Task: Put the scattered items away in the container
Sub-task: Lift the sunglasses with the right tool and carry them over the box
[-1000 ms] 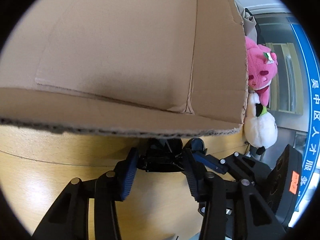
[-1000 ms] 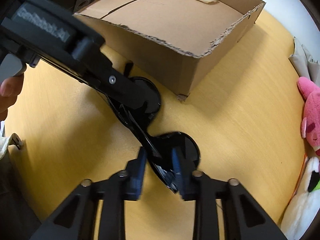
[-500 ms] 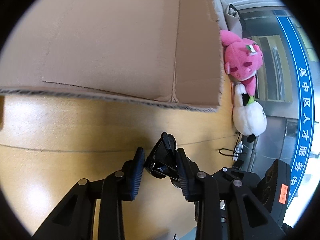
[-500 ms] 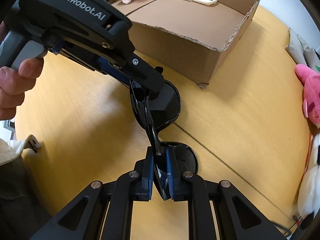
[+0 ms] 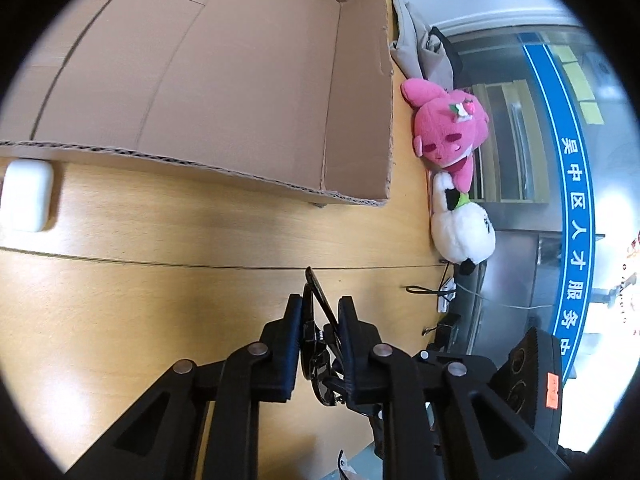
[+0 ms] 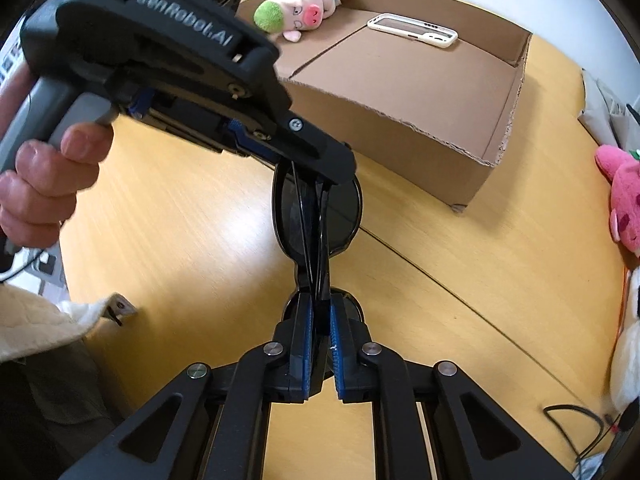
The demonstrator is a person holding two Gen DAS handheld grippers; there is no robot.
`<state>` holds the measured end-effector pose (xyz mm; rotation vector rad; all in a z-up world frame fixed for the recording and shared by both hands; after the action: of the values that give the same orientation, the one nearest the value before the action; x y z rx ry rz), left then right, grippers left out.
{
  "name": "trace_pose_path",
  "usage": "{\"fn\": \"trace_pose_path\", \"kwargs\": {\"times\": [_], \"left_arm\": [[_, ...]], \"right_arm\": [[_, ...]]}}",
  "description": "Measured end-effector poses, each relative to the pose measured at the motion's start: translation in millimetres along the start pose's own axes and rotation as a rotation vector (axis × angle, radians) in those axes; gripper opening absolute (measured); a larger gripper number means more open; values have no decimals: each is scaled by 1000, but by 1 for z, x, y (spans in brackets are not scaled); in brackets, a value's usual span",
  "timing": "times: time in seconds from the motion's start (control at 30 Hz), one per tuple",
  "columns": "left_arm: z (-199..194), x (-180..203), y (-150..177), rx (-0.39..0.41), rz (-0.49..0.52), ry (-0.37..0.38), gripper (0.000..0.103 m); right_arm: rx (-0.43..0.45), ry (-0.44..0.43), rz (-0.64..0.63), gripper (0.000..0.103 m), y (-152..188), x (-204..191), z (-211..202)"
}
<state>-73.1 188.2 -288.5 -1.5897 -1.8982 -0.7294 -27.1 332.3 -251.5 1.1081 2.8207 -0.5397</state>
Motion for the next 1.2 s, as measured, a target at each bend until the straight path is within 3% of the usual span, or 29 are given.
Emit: {"fn": "trace_pose_path", "kwargs": {"times": [0.27,0.4,0.67,0.87,1.2], "left_arm": [[-25,6,1,30,9,41,16],[-42,8,3,47,16,57,16],[-88,32,-4,94,84,59,16],[-128,65,-31,148,167,78,16],[-169,118,-108,198,287,77,16]], "right_arm": [[45,2,13,9,-14,-5,-7],[69,7,12,9,-14,-35,-1],[138,25,15,9,-39,-59,-25],[211,62,49,9,-77,-63,-56],[338,102,123,9,-147,-36,-89]]}}
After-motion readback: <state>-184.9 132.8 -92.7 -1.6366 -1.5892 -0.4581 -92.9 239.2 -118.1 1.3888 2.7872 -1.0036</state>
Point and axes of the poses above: each gripper's, at about its wrist camera, not at the fingertips, and z roughly the way its jaws point, x to its right, y to its underside, the point moved 5 cm from there along z, roughly the way its jaws point, and after that the axes turned 1 degree about -x, right-handed, at the moved point
